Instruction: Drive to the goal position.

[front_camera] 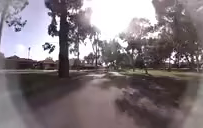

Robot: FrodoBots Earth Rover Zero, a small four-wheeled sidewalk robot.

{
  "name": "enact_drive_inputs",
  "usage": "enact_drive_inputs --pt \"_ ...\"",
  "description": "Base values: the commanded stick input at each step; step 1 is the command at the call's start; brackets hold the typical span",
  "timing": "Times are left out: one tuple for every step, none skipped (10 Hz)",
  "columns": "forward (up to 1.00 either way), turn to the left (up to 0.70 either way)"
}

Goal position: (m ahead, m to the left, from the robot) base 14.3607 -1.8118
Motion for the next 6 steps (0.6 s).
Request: enact_drive_inputs --pt "1.00 0.00" --pt "1.00 0.00" --pt "1.00 0.00" --pt "1.00 0.00" --pt "1.00 0.00" --pt "1.00 0.00"
